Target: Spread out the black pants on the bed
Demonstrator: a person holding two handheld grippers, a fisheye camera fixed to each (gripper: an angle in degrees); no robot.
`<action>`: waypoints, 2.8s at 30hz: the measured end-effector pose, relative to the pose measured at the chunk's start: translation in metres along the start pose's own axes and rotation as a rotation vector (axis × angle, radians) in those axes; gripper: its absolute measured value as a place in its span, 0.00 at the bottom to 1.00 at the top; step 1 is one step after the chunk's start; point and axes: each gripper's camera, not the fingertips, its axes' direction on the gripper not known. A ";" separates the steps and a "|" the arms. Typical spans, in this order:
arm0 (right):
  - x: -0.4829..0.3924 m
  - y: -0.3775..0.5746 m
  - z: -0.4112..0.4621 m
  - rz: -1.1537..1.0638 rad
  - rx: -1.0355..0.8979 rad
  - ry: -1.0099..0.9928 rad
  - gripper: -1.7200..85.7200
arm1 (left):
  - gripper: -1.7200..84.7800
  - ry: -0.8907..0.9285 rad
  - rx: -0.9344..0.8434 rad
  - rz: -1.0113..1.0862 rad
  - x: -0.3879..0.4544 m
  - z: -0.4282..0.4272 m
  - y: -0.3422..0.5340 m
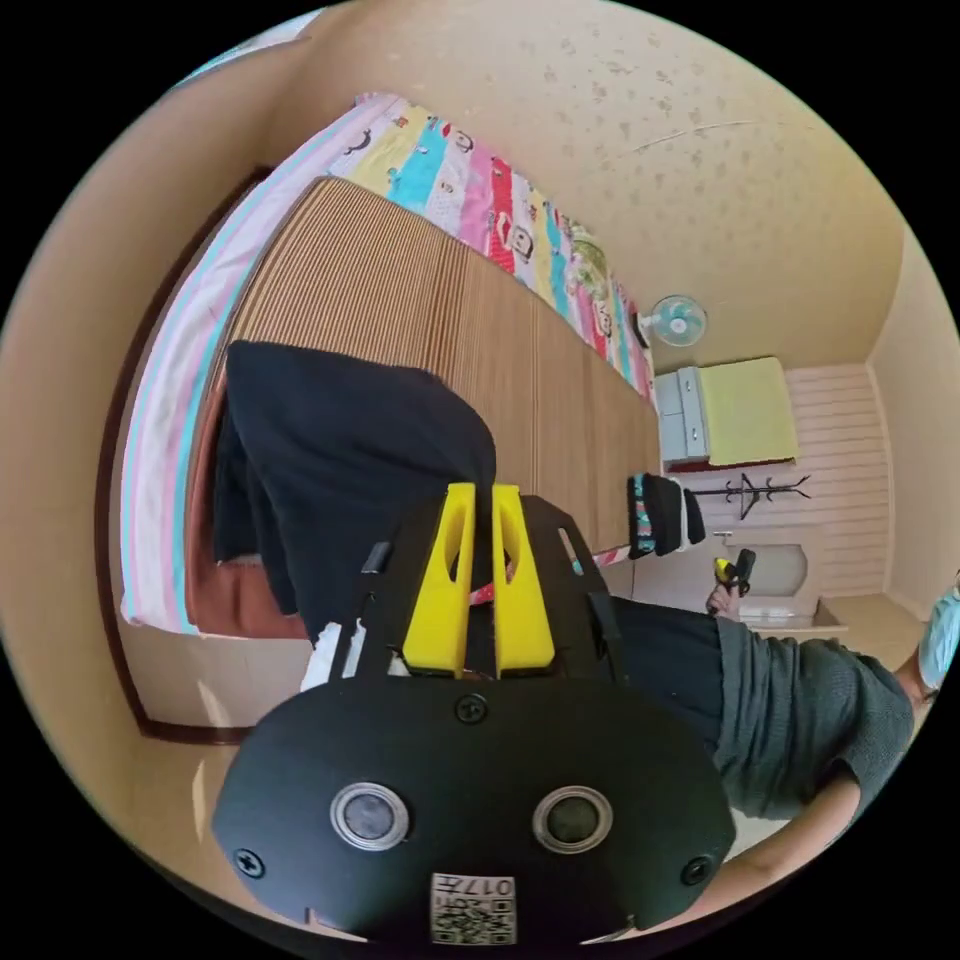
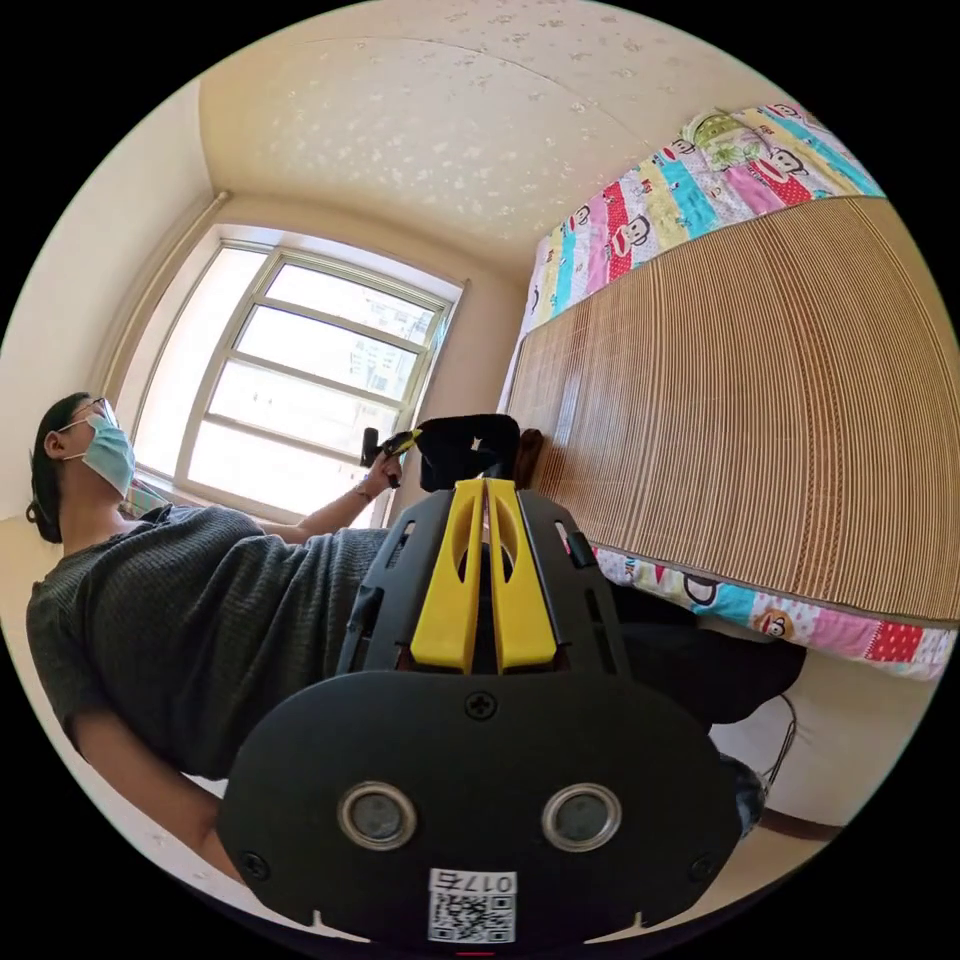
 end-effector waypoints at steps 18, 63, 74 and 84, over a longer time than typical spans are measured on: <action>0.117 -0.159 -0.039 0.075 -0.109 -0.735 0.33 | 0.02 1.073 0.263 1.082 0.325 -0.032 0.123; -0.014 -0.089 -0.088 -0.988 -0.097 -2.308 0.23 | 0.20 0.750 -0.155 0.501 0.403 0.355 0.170; -0.054 -0.017 0.019 -0.773 -0.385 -2.110 0.23 | 0.21 0.668 -0.392 0.244 0.402 0.399 0.136; -0.066 0.009 0.040 -0.585 -0.385 -1.497 0.23 | 0.08 1.199 -0.332 0.331 0.358 0.408 0.171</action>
